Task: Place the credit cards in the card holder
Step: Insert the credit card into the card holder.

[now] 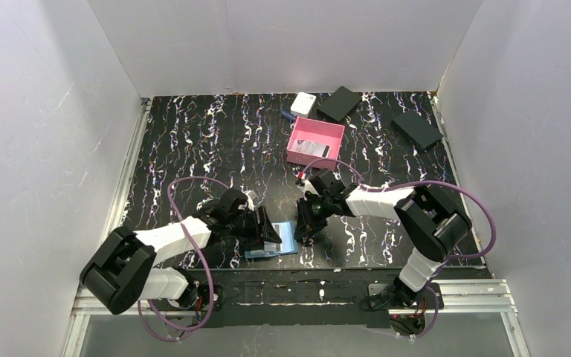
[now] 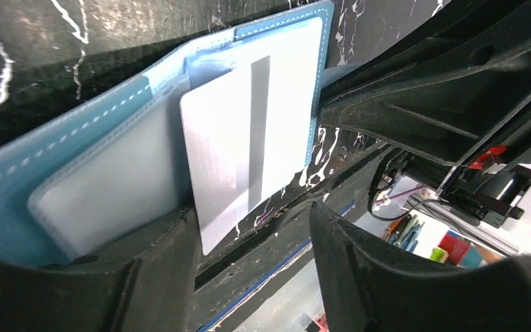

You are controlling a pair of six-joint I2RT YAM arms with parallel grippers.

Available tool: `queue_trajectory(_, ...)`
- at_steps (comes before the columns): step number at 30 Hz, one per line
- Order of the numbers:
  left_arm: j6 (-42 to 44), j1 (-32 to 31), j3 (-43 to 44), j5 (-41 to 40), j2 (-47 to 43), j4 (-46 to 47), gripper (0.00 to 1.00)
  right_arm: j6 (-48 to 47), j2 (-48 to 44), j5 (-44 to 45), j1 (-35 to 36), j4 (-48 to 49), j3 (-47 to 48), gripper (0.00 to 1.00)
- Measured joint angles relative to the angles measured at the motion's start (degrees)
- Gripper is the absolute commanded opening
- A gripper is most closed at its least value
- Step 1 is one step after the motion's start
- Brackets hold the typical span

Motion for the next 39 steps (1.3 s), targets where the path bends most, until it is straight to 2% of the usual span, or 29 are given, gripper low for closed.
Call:
queue_trajectory(8, 1.05, 0.00, 1.91, -3.78, -2.65, -6.57, 0.68, -0.69, 0.00, 0.14, 0.26, -0.84, 0.44, 0.24)
queue_trajectory(14, 1.15, -0.10, 3.11, -5.01, -2.44, -8.69, 0.66, -0.49, 0.00, 0.10, 0.26, -0.85, 0.47, 0.24)
queue_trajectory(21, 1.34, -1.24, 6.15, -5.30, 1.98, -8.92, 0.65, 0.02, 0.00, -0.10, 0.26, 0.02, 0.47, 0.24)
queue_trajectory(28, 2.32, -4.55, 9.12, -6.84, 4.62, -9.33, 0.63, 0.78, 0.46, -0.59, 0.31, 1.33, 0.47, 0.24)
queue_trajectory(39, 5.25, -7.38, 13.32, -11.20, 6.52, -14.70, 0.69, 1.33, 0.87, -0.45, 0.43, 1.73, 0.47, 0.25)
